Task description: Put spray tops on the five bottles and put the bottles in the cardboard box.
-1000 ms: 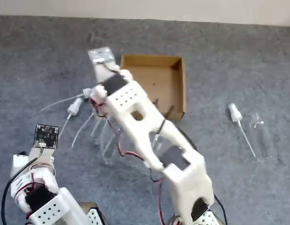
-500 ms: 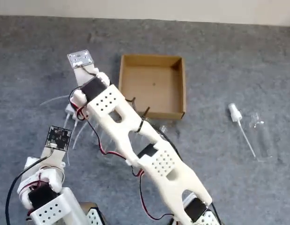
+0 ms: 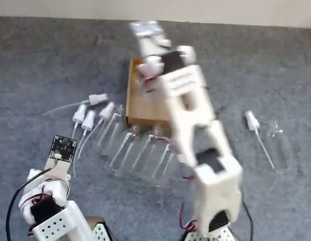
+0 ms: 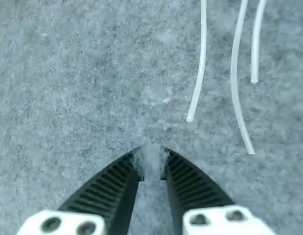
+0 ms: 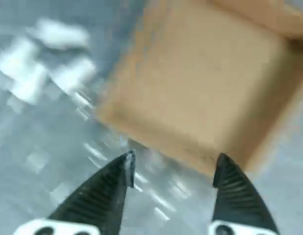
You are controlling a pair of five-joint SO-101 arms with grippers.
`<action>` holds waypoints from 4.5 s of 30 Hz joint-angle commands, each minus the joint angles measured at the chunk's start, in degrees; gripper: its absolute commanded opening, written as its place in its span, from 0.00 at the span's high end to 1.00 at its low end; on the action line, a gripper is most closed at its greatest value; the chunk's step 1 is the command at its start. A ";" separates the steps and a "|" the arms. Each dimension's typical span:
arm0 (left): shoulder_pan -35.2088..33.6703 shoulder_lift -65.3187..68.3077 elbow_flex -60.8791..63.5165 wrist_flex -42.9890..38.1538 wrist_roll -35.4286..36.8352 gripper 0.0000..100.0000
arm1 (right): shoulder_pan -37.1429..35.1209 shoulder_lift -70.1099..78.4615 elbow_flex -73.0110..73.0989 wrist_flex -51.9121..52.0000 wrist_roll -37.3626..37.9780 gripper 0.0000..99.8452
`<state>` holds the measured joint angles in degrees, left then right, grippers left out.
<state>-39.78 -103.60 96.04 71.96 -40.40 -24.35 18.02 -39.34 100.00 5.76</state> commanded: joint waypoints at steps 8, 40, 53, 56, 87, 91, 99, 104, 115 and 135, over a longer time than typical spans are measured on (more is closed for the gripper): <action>1.45 -0.75 1.10 0.35 -0.26 0.99 | 35.82 -17.10 28.62 -9.45 33.23 0.80; 1.45 -0.57 1.10 0.35 7.56 0.99 | 41.54 21.76 2.95 -6.55 28.66 0.97; 1.45 -0.57 1.10 0.35 7.56 0.99 | 26.51 8.92 -11.38 1.27 5.27 1.00; 1.45 -0.57 1.10 0.35 7.56 0.99 | 16.22 4.70 -11.38 1.27 -0.79 1.00; 1.45 -0.40 1.10 0.35 7.56 0.99 | -27.82 24.75 -12.09 -21.76 -36.13 0.76; 1.45 -0.40 1.10 0.35 7.56 0.99 | -27.56 22.02 -12.18 -19.21 -36.13 0.74; 1.45 -0.40 1.10 0.35 7.56 0.99 | -22.73 9.63 -12.09 -2.51 -18.20 0.74; 1.45 -0.40 1.10 0.35 7.56 0.99 | -13.23 0.92 -6.29 1.36 -9.41 0.74; 1.45 -0.40 1.10 0.35 7.56 0.99 | 19.21 -38.37 42.42 -0.48 21.80 0.74; 1.45 -0.40 1.10 0.35 7.56 0.99 | 58.33 1.19 26.07 -21.85 38.51 0.73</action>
<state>-39.78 -103.60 96.04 71.96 -33.45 33.05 13.98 -4.44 79.08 45.32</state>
